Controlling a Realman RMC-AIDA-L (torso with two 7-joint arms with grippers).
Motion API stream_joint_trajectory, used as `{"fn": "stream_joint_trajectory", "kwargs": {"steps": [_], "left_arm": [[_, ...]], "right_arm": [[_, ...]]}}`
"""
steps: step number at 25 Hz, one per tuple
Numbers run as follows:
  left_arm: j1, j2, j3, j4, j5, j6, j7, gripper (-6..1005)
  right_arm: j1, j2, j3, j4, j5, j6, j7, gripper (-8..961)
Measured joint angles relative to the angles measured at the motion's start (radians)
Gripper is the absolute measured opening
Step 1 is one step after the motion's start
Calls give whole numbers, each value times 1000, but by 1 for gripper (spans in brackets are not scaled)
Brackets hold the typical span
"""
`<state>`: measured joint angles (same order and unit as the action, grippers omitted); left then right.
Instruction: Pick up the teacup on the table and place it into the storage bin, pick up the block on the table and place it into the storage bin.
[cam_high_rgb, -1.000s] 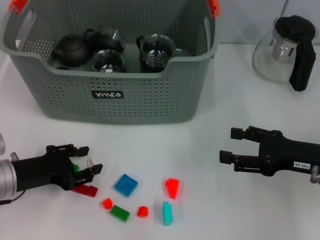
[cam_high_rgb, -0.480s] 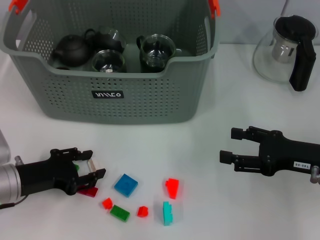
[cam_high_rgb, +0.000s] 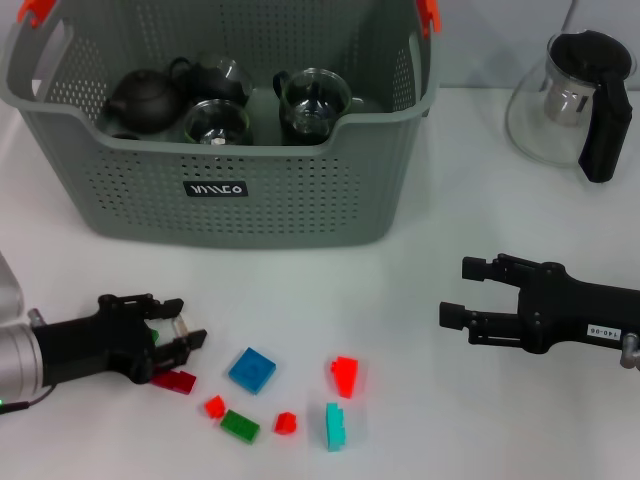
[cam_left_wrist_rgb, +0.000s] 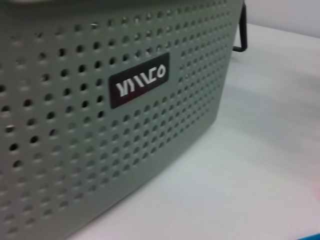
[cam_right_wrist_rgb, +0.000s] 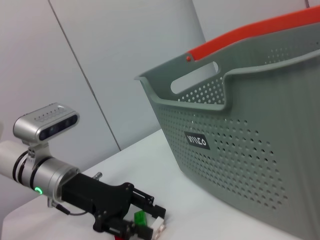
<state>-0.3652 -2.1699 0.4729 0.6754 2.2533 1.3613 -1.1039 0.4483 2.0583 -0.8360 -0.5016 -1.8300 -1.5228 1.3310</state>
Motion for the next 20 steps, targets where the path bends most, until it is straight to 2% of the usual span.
{"fn": "stream_joint_trajectory", "kwargs": {"steps": [5, 10, 14, 17, 20], "left_arm": [[-3, 3, 1, 18, 0, 0, -40, 601], [-3, 2, 0, 19, 0, 8, -43, 432], [-3, 5, -7, 37, -4, 49, -74, 415], [-4, 18, -31, 56, -13, 149, -103, 406], [-21, 42, -80, 70, -21, 269, -147, 407]], "right_arm": [[1, 0, 0, 0, 0, -1, 2, 928], [2, 0, 0, 0, -1, -2, 3, 928], [1, 0, 0, 0, -3, -4, 3, 928], [0, 0, 0, 0, -3, -5, 4, 928], [0, 0, 0, 0, -3, -4, 4, 928]]}}
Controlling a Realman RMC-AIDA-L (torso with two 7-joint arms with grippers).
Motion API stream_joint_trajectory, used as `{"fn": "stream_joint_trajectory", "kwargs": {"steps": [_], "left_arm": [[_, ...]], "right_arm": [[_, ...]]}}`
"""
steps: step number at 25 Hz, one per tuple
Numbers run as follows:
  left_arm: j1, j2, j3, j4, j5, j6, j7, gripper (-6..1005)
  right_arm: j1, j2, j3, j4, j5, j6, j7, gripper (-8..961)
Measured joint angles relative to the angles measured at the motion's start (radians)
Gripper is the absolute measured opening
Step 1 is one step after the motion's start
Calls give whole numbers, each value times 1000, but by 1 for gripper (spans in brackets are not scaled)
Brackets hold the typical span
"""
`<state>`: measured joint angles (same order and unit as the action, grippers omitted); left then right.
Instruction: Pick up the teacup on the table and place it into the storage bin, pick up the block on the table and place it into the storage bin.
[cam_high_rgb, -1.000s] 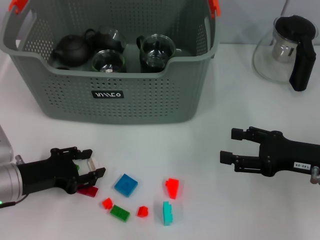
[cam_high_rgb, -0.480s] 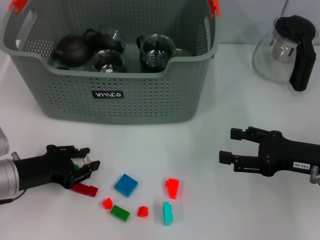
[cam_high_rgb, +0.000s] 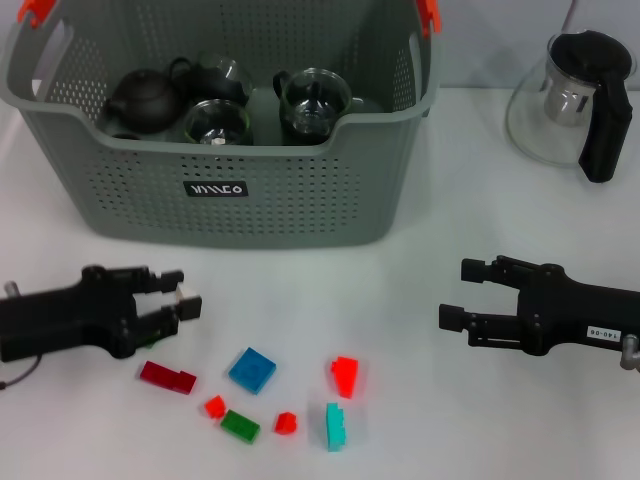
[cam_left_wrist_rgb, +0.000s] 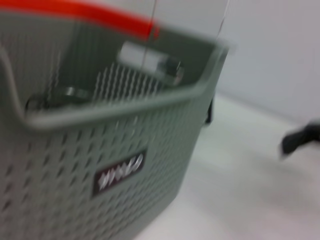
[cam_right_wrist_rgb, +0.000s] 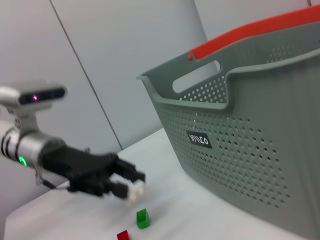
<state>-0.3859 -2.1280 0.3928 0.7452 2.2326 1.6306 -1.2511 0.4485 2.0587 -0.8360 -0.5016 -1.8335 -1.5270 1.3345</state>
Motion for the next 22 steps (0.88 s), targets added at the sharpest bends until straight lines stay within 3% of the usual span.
{"fn": "stream_joint_trajectory", "kwargs": {"steps": [3, 7, 16, 22], "left_arm": [[-31, 25, -52, 3, -3, 117, -66, 408], [-72, 39, -99, -2, -23, 227, -147, 408], [-114, 41, -100, -47, -125, 346, -220, 410], [-159, 51, -100, -47, -218, 323, -312, 412]], "right_arm": [[3, 2, 0, 0, -7, 0, 0, 928], [6, 4, 3, 0, -10, -1, 0, 928], [7, 6, 3, 0, -10, -2, 0, 928], [7, 6, 4, 0, -10, -6, -3, 928]]}}
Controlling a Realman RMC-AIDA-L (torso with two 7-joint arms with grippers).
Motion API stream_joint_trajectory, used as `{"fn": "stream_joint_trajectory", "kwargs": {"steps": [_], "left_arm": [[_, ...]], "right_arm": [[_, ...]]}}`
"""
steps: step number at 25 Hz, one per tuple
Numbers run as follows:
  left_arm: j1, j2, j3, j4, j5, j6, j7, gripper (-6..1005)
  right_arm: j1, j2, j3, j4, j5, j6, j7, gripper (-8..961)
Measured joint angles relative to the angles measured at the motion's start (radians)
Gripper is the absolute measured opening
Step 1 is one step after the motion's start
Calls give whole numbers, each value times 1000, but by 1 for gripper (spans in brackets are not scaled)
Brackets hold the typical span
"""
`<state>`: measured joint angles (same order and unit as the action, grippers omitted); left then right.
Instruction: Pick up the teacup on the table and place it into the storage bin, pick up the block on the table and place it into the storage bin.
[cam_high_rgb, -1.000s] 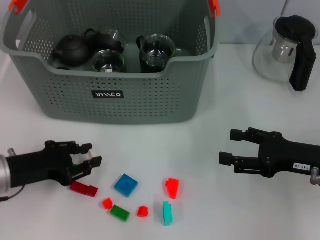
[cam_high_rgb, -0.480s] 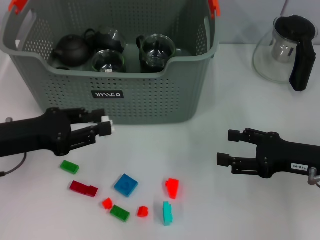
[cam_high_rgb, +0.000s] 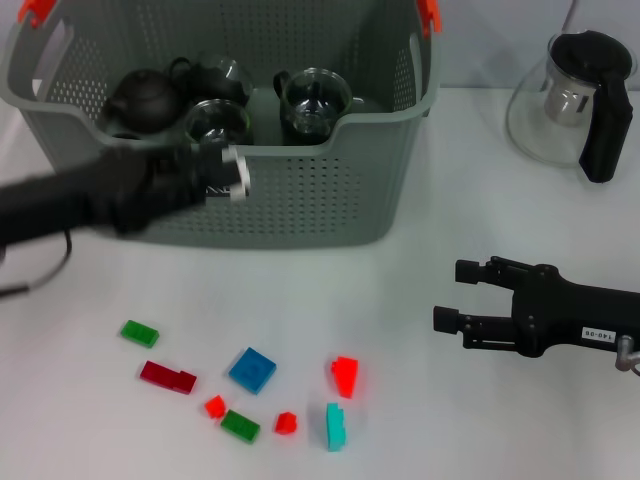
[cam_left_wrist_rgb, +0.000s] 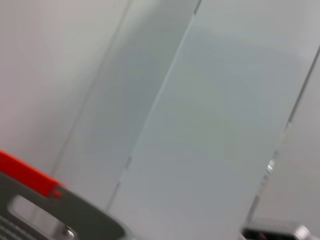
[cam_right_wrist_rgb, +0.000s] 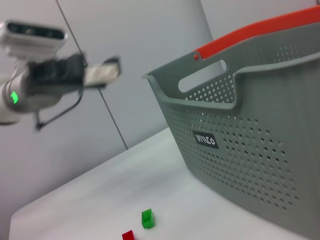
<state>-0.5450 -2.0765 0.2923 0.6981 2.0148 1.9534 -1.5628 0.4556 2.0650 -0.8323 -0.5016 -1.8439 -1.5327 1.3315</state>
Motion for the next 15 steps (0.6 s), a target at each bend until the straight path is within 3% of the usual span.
{"fn": "stream_joint_trajectory", "kwargs": {"steps": [2, 3, 9, 15], "left_arm": [[-13, 6, 2, 3, -10, -16, -24, 412], [-53, 27, 9, 9, -10, -75, -79, 412], [-140, 67, 11, 31, -7, -168, -186, 414], [-203, 82, 76, 126, -7, -275, -312, 415]], "right_arm": [[0, 1, -2, 0, 0, 2, -3, 928], [0, 1, -2, 0, 0, 5, -4, 928], [1, 3, -3, 0, 0, 7, -3, 928], [1, 3, -4, 0, 0, 8, -2, 928]]}}
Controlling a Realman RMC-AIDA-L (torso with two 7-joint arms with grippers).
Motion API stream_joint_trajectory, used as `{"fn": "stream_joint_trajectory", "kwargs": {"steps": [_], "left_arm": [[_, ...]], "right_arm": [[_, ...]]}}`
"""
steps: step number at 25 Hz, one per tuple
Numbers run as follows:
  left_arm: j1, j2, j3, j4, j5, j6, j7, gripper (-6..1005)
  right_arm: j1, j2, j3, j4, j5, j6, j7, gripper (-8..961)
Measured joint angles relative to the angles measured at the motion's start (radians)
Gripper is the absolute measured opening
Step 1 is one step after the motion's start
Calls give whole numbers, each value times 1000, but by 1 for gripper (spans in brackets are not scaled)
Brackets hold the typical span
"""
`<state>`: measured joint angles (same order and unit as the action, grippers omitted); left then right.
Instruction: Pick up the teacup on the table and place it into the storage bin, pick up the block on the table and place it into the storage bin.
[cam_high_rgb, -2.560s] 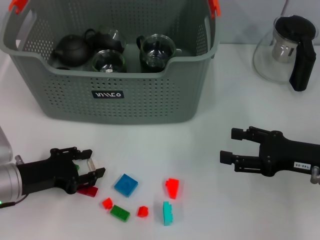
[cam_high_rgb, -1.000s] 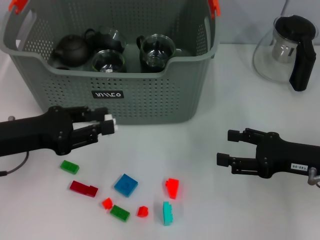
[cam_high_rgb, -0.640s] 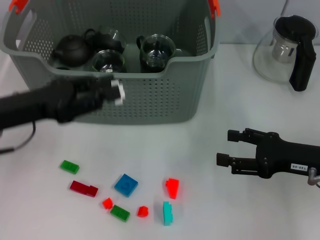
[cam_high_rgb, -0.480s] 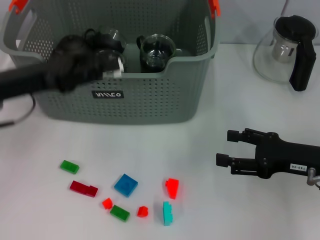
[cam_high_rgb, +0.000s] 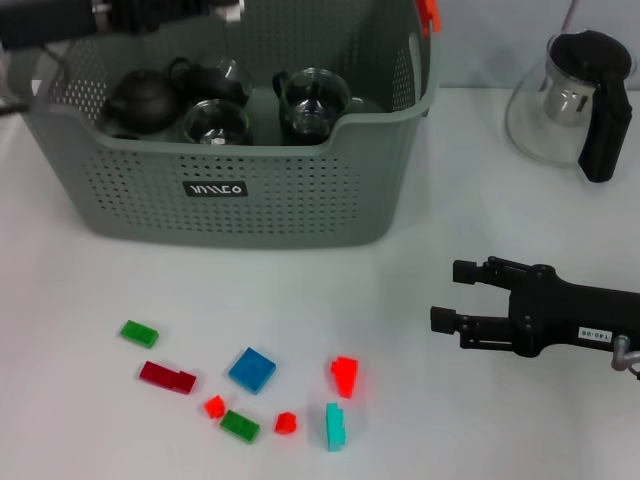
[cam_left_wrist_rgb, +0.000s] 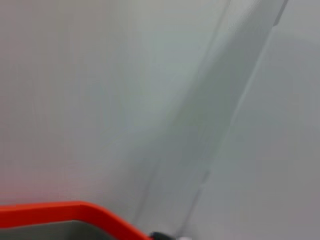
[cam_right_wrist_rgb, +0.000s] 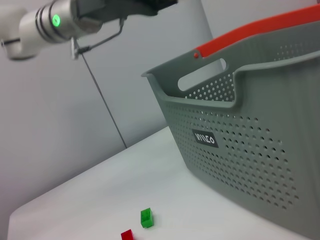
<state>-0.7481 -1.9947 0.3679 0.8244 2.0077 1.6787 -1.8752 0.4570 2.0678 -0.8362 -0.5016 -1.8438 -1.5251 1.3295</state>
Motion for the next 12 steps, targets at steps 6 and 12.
{"fn": "stream_joint_trajectory", "kwargs": {"steps": [6, 12], "left_arm": [[-37, 12, 236, 136, 125, -210, -179, 416], [-104, -14, 450, 146, 431, -438, -289, 418]], "right_arm": [[0, -2, 0, 0, 0, 1, 2, 928], [3, -2, 2, 0, 0, 2, 0, 928]]}}
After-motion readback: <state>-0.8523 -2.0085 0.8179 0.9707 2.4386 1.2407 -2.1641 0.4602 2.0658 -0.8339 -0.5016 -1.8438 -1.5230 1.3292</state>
